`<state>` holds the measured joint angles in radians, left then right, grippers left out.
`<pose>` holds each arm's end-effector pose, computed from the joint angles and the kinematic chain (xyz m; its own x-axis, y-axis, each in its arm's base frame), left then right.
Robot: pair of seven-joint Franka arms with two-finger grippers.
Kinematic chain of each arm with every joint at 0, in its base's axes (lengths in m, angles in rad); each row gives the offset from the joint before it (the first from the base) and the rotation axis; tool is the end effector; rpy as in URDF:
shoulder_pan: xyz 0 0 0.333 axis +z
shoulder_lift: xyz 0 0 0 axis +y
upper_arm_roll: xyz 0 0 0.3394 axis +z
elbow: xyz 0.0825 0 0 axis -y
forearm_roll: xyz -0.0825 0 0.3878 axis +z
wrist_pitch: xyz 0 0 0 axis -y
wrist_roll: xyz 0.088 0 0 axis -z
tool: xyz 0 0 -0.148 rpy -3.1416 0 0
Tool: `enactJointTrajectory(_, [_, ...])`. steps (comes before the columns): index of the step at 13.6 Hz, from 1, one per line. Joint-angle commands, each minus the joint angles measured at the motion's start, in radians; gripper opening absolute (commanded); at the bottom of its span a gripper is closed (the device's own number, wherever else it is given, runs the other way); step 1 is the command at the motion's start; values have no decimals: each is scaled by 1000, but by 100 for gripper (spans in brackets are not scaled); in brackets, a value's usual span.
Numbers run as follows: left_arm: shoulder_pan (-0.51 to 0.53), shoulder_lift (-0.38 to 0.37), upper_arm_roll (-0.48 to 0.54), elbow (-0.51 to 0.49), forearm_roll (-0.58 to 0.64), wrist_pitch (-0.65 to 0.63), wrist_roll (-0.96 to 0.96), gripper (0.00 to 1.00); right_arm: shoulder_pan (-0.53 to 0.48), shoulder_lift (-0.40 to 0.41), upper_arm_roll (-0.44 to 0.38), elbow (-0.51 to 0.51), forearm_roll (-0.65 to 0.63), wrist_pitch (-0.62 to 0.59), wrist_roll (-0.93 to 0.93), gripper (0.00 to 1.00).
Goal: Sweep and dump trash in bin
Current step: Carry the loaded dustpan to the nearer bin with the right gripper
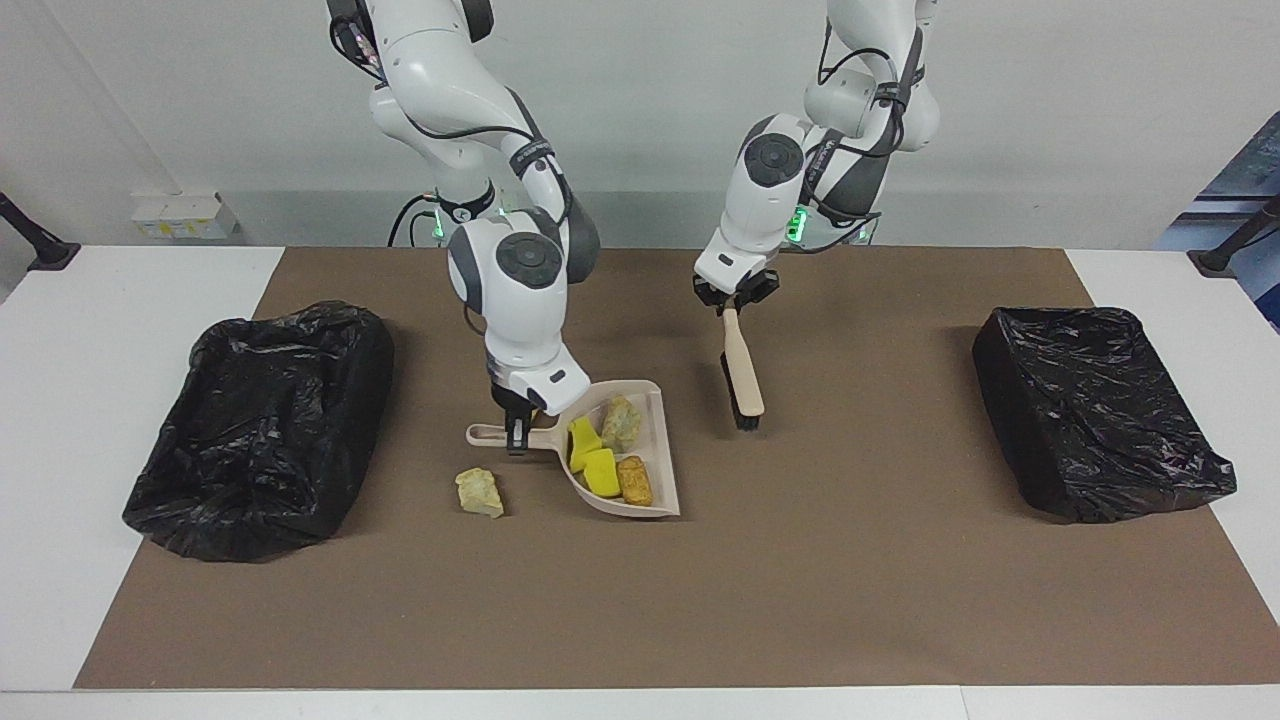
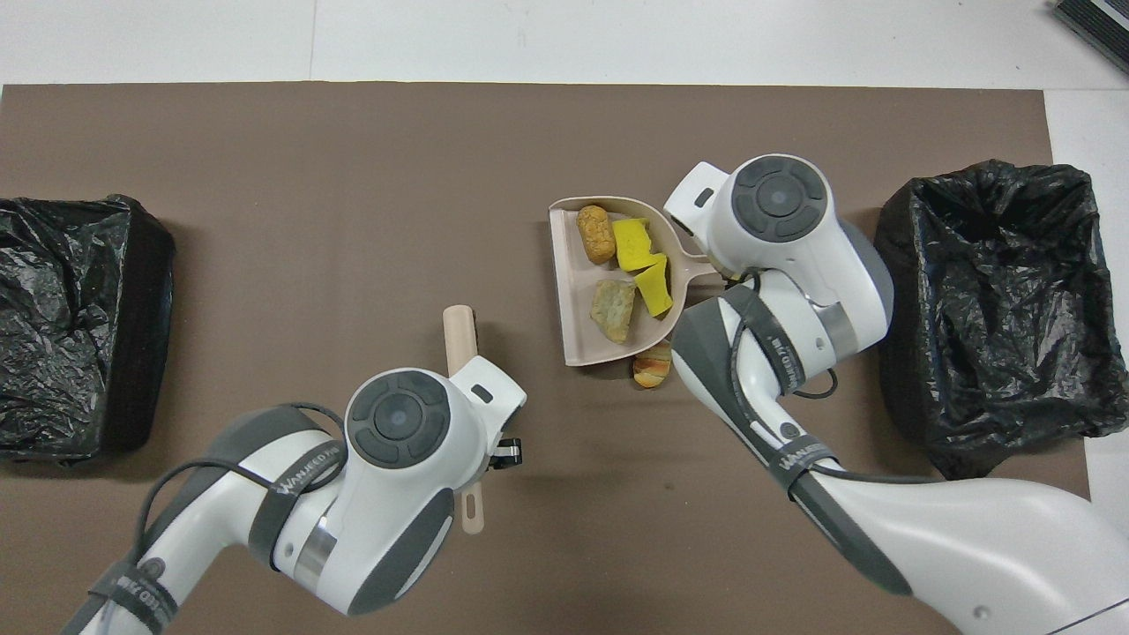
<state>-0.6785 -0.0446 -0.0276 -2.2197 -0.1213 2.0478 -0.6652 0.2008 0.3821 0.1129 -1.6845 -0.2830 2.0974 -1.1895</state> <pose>0.3749 -0.3342 0.3658 0.9864 0.0217 -0.1627 0.0216 -0.9998 -0.0027 0.6535 0.1803 0.3634 -0.0522 0.9818 -0.1827 0.9929 0.0707 0.0962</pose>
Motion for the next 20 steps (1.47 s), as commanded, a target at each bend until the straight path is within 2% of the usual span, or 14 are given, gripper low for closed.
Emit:
enactJointTrajectory(1, [-102, -133, 9, -142, 20, 17, -112, 0, -75, -64, 11, 6, 33, -42, -103, 0])
enactJointTrajectory(3, [-166, -185, 8, -201, 19, 22, -197, 0, -135, -84, 14, 8, 35, -45, -166, 0])
enactJointTrajectory(5, [-222, -228, 8, -271, 8, 73, -231, 0, -185, -88, 10, 52, 35, -114, -240, 0])
enactJointTrajectory(8, [-277, -225, 8, -357, 6, 220, -243, 0, -279, -91, 8, 86, 25, -135, -341, 0])
enactJointTrajectory(13, [-315, -204, 8, -379, -17, 284, -261, 0, -467, -147, 4, 86, 16, -142, -494, 0])
enactJointTrajectory(14, [-319, -198, 8, -379, -18, 284, -252, 3, -509, -152, 4, 86, 10, -139, -530, 0])
enactJointTrajectory(15, [-319, -198, 8, -377, -18, 282, -246, 22, -547, -155, 4, 86, -7, -134, -560, 0])
enactJointTrajectory(16, [-317, -192, 9, -370, -18, 276, -240, 72, -592, -160, 4, 86, -24, -128, -590, 0])
enactJointTrajectory(17, [-311, -183, 11, -361, -18, 267, -237, 97, -627, -161, 4, 86, -39, -120, -610, 0])
enactJointTrajectory(20, [-259, -127, 15, -263, -17, 215, -145, 100, -679, -176, 4, 71, -221, -88, -616, 0])
